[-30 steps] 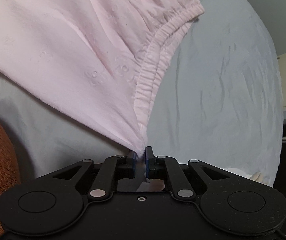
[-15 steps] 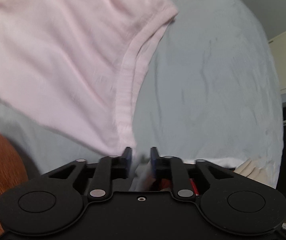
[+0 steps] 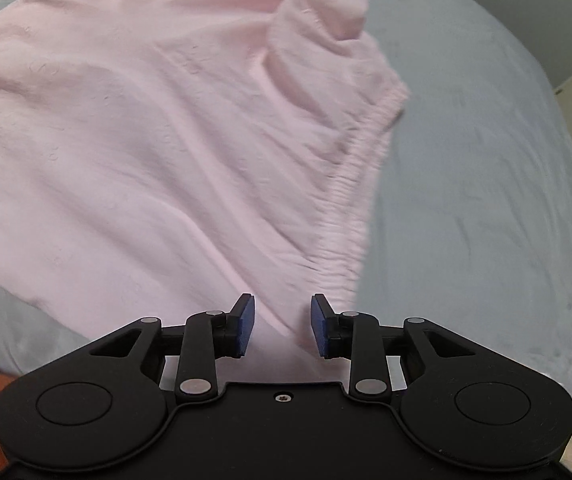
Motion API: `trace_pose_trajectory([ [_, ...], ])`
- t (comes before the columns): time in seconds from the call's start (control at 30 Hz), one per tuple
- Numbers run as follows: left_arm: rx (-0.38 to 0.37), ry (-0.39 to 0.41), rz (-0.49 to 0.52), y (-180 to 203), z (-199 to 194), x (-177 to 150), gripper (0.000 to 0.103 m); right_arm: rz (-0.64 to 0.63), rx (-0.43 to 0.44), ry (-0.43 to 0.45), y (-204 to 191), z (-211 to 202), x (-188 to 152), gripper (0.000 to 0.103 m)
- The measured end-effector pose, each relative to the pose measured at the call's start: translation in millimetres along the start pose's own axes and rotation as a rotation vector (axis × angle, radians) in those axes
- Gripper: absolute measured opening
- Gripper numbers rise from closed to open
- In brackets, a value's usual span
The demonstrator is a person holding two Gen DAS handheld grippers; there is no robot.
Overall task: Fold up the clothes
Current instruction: 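Pinch the ruffled leg cuff with the left gripper, then release it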
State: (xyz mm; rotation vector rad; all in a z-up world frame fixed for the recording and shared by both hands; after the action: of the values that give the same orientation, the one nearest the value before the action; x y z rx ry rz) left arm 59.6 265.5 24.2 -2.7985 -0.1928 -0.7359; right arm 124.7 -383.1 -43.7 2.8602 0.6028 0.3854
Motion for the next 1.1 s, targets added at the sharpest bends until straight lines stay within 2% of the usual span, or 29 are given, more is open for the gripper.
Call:
trace_pose_trajectory([
  [0.17, -0.044, -0.077, -0.098, 15.4, 31.0, 25.3, 0.045, 0.030, 0.010, -0.047, 3.4, 11.6, -4.8, 0.029],
  [0.37, 0.018, -0.180, -0.103, 39.0, 64.3, 37.7, 0.045, 0.044, 0.020, -0.079, 4.5, 28.7, -3.1, 0.030],
  [0.4, 0.021, -0.193, -0.107, 42.6, 68.1, 39.3, 0.042, 0.047, 0.021, -0.081, 4.6, 30.2, -2.7, 0.031],
  [0.43, 0.025, -0.205, -0.114, 45.5, 72.0, 39.4, 0.029, 0.048, 0.022, -0.081, 4.5, 31.4, -2.2, 0.031],
  [0.5, 0.022, -0.212, -0.143, 47.2, 75.8, 37.5, 0.012, 0.046, 0.024, -0.083, 4.1, 32.4, -1.8, 0.032],
  [0.6, 0.016, -0.193, -0.187, 41.3, 71.8, 32.7, 0.003, 0.040, 0.030, -0.087, 4.9, 31.6, -2.2, 0.032],
  [0.8, 0.135, -0.152, -0.244, 5.9, 45.9, 21.1, 0.003, 0.040, 0.048, -0.093, 6.6, 32.0, 1.3, 0.033],
  [0.9, 0.143, -0.152, -0.289, -13.8, 35.4, 15.7, 0.004, 0.030, 0.048, -0.094, 5.8, 31.6, 2.7, 0.033],
  [1.0, 0.137, -0.187, -0.267, -14.2, 35.0, 12.1, 0.013, 0.023, 0.052, -0.093, 7.9, 31.3, 3.1, 0.033],
  [1.1, 0.189, -0.185, -0.207, -4.8, 31.4, 18.9, 0.026, 0.022, 0.060, -0.092, 10.3, 27.4, 4.4, 0.033],
])
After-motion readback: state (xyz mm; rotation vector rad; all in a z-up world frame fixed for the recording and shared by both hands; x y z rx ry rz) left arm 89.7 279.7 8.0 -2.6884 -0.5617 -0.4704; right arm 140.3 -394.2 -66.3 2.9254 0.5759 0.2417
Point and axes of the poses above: each gripper's, at about its wrist camera, not at the fingertips, and z roughly the way its jaws point, y to its right, x to its top, the point moved 1 cm from there along z, roughly the way its jaws point, and after that the axes turned 2 degrees about z, right-handed, at the moved point
